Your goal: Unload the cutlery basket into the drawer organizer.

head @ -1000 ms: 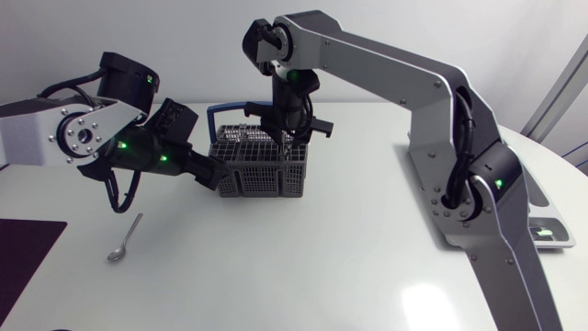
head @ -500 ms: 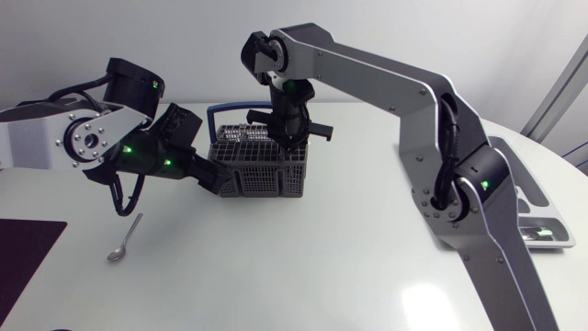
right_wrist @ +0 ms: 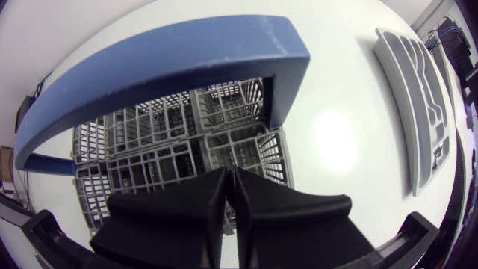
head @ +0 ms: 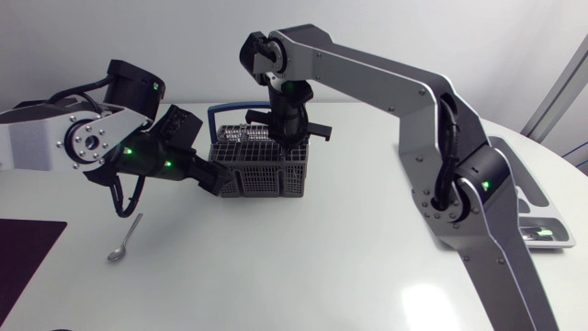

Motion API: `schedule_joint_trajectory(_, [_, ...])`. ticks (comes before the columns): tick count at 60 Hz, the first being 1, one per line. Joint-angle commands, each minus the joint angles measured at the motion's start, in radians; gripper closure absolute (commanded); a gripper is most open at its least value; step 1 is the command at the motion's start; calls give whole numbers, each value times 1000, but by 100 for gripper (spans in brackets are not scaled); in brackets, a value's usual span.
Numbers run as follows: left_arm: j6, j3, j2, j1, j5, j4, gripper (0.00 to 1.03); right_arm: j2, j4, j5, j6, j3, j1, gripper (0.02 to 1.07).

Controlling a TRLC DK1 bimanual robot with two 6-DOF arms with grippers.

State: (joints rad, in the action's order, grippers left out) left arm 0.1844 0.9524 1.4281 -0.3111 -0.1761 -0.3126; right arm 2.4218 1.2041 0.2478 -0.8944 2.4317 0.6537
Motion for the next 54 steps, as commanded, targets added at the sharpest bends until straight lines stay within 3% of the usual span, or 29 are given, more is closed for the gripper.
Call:
schedule_joint_trajectory(1, [13,-27,17,-11,-5,6,9,-41,0,-10,-29,-37,14,101])
schedule_joint_trajectory(30, [15,-26,17,-16,-5,6,9,-159,-52,-41,-17,-138,23,101])
schedule_joint_trajectory(54, [10,-26,17,-25,-3,6,9,-276,-178,-10,-35,-284,30,101])
